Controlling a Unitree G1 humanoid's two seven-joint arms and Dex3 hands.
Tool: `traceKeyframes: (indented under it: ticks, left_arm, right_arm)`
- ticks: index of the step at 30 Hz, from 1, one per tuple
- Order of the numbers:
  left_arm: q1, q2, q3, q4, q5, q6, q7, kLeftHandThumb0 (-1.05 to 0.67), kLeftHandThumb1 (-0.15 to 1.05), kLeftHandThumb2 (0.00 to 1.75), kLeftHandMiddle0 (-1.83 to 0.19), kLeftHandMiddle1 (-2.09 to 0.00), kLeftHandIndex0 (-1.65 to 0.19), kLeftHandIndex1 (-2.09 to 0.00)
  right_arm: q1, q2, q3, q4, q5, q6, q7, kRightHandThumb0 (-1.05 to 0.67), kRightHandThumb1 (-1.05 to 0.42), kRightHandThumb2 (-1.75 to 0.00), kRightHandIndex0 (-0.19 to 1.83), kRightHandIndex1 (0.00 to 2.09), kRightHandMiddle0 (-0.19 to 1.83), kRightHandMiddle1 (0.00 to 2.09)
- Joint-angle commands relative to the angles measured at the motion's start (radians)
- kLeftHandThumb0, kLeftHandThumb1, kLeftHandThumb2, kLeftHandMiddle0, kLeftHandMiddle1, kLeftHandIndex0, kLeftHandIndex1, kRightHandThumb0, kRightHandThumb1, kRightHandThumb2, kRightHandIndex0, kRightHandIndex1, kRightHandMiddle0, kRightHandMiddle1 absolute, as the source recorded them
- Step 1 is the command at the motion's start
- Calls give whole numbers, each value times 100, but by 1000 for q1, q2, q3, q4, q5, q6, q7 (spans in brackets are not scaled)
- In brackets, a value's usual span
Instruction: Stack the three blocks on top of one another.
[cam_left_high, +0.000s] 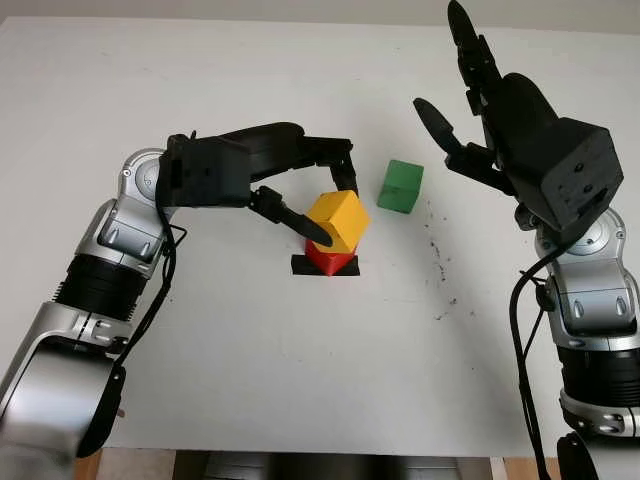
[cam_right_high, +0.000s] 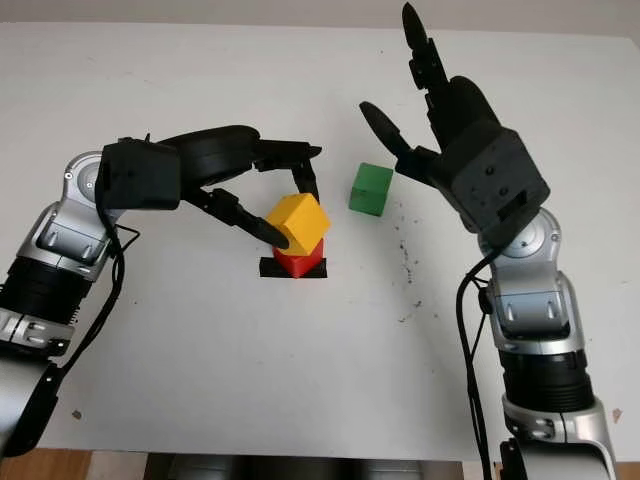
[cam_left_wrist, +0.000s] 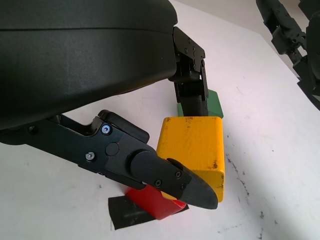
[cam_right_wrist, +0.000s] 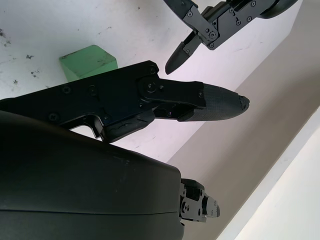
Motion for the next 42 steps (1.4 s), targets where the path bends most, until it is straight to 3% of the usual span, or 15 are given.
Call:
traceKeyframes:
  ticks: [1, 5, 10, 18, 33, 42]
  left_arm:
    - [-1, 6, -15, -5, 17, 3, 2, -60, 105, 8, -1, -5, -29, -171]
    - [0, 9, -18, -16, 35, -14, 9, -59, 105, 9, -1, -5, -28, -170]
    - [10, 15, -29, -11, 76, -135, 51, -56, 105, 8, -3, -6, -30, -150]
    - [11, 29, -41, -42, 127, -252, 92, -55, 105, 7, -3, -5, -30, -151]
    - [-5, 60, -63, -40, 150, -307, 73, -53, 105, 8, -4, -5, -33, -143]
    - [-16, 52, -65, -5, 181, -341, 107, -54, 105, 9, -6, -6, -33, -149]
  right_arm:
    - [12, 2, -8, -25, 4, -8, -5, -71, -105, -50, -14, 5, -6, 0]
    - [14, -5, -3, -26, -4, -13, -6, -71, -105, -50, -13, 5, -5, 0]
    - [15, -5, -3, -27, -5, -13, -4, -71, -105, -50, -13, 6, -4, 0]
    - [19, 0, -4, -40, -6, 3, -4, -70, -105, -50, -13, 5, -4, 0]
    - [23, 1, 1, -58, -14, 28, -3, -69, -105, -51, -13, 5, -4, 0]
    - [23, 1, 4, -49, -20, 17, -6, -71, -105, -51, -13, 6, -4, 0]
